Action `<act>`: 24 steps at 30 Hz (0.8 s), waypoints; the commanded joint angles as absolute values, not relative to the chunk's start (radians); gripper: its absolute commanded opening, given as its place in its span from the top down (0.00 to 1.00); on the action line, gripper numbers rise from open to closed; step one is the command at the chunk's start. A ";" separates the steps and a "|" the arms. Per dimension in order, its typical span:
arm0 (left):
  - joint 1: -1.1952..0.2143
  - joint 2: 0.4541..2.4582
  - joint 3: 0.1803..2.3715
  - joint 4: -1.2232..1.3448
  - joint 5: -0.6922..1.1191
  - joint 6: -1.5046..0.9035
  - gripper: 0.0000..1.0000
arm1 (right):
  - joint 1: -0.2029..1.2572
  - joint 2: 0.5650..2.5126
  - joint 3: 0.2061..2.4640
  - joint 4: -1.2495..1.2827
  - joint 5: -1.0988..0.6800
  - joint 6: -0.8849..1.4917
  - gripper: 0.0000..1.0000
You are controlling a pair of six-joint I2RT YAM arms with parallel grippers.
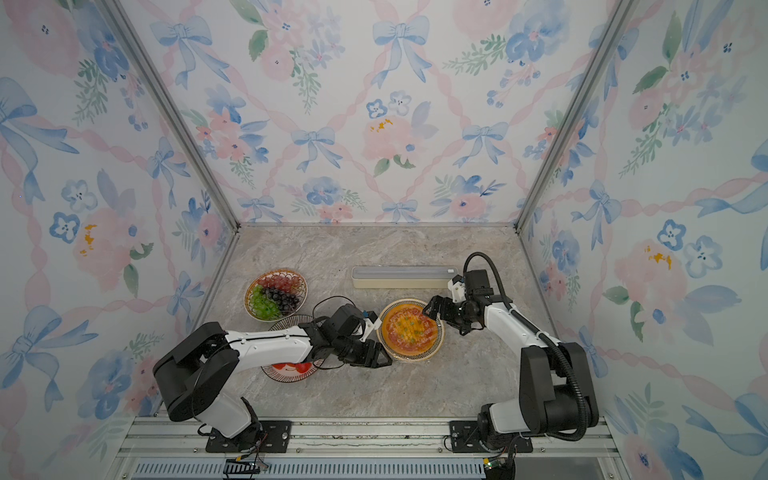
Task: Wrap the plate with plastic wrap
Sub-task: Cover the plate with plastic wrap.
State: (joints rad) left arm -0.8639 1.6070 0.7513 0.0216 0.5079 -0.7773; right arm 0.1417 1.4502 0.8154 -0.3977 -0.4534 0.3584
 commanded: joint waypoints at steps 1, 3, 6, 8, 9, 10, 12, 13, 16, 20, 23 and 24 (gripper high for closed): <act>-0.867 1.640 0.767 0.073 0.540 -0.798 0.31 | 0.177 1.493 0.831 -0.382 -0.405 0.374 0.03; -0.867 1.655 0.774 0.088 0.533 -0.798 0.31 | 0.193 1.507 0.820 -0.362 -0.412 0.391 0.03; -0.866 1.680 0.795 0.113 0.517 -0.801 0.32 | 0.220 1.517 0.797 -0.336 -0.430 0.423 0.03; -0.865 1.700 0.808 0.133 0.508 -0.806 0.32 | 0.241 1.518 0.784 -0.326 -0.439 0.443 0.03; -0.865 1.710 0.815 0.142 0.502 -0.808 0.32 | 0.252 1.514 0.775 -0.323 -0.442 0.455 0.03; -0.863 1.719 0.822 0.149 0.494 -0.810 0.32 | 0.261 1.507 0.763 -0.317 -0.448 0.469 0.03; -0.858 1.728 0.831 0.165 0.483 -0.811 0.32 | 0.271 1.490 0.732 -0.293 -0.465 0.503 0.03; -0.852 1.735 0.837 0.173 0.482 -0.812 0.32 | 0.274 1.480 0.714 -0.274 -0.477 0.523 0.03; -0.833 1.747 0.854 0.188 0.471 -0.810 0.32 | 0.286 1.457 0.668 -0.235 -0.507 0.570 0.03; -0.794 1.756 0.854 0.194 0.442 -0.805 0.32 | 0.279 1.419 0.615 -0.241 -0.518 0.588 0.03; -0.764 1.767 0.855 0.196 0.431 -0.792 0.32 | 0.240 1.387 0.575 -0.272 -0.517 0.582 0.03; -0.754 1.771 0.857 0.197 0.431 -0.786 0.32 | 0.218 1.378 0.562 -0.281 -0.523 0.579 0.03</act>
